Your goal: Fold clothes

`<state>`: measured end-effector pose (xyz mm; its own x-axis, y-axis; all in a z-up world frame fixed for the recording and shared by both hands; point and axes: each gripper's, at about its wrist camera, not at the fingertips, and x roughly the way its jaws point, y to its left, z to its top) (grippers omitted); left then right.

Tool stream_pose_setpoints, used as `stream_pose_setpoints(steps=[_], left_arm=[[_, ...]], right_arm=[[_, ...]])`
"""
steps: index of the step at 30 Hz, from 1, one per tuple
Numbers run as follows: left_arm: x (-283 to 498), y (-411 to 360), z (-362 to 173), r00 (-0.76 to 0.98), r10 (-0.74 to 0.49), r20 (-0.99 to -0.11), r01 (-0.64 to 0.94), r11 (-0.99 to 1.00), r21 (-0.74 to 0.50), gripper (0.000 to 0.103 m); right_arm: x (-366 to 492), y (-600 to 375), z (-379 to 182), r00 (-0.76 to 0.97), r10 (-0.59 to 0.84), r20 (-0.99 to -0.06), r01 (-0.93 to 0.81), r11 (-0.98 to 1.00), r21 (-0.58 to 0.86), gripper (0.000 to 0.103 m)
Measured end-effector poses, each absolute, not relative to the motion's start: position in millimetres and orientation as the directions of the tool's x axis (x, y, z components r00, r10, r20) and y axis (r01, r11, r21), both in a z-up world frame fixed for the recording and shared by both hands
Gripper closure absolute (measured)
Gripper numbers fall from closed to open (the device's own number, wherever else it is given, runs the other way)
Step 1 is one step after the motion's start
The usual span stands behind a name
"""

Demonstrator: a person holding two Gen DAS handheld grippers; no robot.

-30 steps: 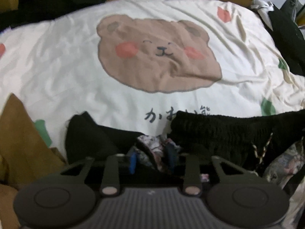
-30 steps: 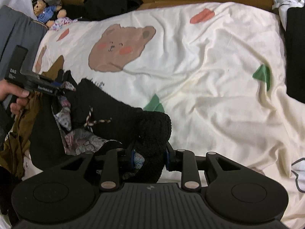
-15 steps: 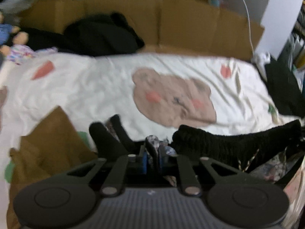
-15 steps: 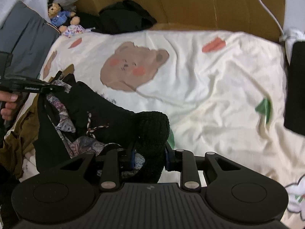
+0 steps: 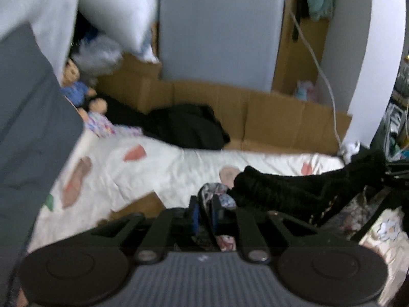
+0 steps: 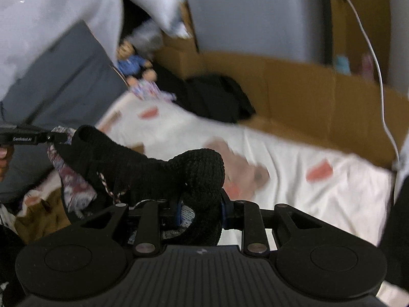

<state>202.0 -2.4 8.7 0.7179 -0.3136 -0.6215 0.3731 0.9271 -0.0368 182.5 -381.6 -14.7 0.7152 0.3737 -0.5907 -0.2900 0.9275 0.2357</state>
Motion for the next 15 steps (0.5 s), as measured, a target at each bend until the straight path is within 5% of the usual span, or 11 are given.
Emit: stream_pose_setpoints(steps=[15], left_arm=[[91.1, 30.6, 143.8, 0.872, -0.287, -0.398, 0.324, 0.946, 0.028, 0.094]], right_arm=[[132.9, -374.0, 125.3, 0.821, 0.413, -0.394, -0.406, 0.908, 0.107, 0.075]])
